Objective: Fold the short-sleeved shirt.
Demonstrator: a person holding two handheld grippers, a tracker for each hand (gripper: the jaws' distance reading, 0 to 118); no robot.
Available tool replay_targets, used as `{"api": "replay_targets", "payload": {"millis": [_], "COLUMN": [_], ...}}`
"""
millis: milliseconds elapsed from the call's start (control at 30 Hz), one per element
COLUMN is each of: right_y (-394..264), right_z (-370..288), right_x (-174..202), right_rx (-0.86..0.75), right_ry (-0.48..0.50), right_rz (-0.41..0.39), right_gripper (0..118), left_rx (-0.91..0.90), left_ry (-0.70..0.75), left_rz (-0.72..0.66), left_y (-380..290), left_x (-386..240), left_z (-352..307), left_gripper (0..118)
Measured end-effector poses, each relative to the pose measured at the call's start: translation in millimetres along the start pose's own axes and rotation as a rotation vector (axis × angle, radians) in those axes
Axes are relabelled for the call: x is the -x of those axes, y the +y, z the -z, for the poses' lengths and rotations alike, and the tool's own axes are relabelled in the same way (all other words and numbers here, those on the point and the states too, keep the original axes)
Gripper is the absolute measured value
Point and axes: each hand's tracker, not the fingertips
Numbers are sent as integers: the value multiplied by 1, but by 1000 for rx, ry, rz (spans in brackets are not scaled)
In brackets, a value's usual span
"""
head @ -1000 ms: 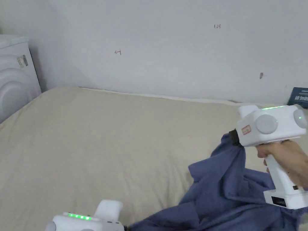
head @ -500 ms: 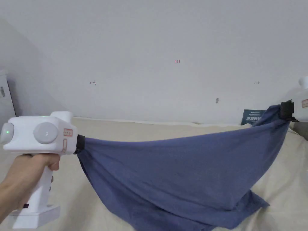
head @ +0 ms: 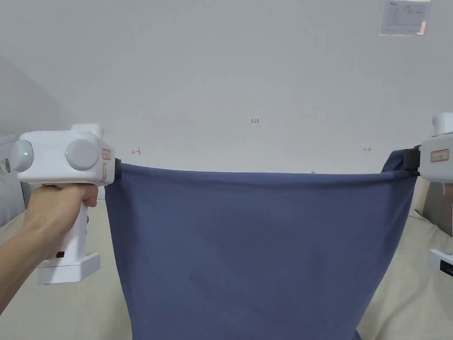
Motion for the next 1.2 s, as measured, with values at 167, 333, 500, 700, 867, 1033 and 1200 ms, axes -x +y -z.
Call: {"api": "replay_targets", "payload": {"millis": [167,333,500,700,867,1033,1200], "right_y": [5,22,37,61,85,112,147], "right_z": [2,13,28,64,99,135,173], "right_x": [8,3,-1,0,0,1,4], "right_rx": [-55,-51,-54,-50,-56,-83,-120], "right_ry": [-4,-2,-2,-33,-54,-87,-115], "right_rz": [-3,35,32,5,-17,-43,-67], "right_gripper": [4,4,4,4,4,4,4], "left_rx": [-27,-26,-25,-27,-45,-96,-136], "left_ry": [46,57,68,79,97,124,152], "left_rz": [12,29,32,41,51,83,102], "left_y": [6,25,47,74,104,133,162], "left_x": [-1,-4,-13,-30,-43,-58,-72], "left_z": [5,10,22,49,80,107,142], "left_gripper": [0,0,0,0,0,0,0]}}
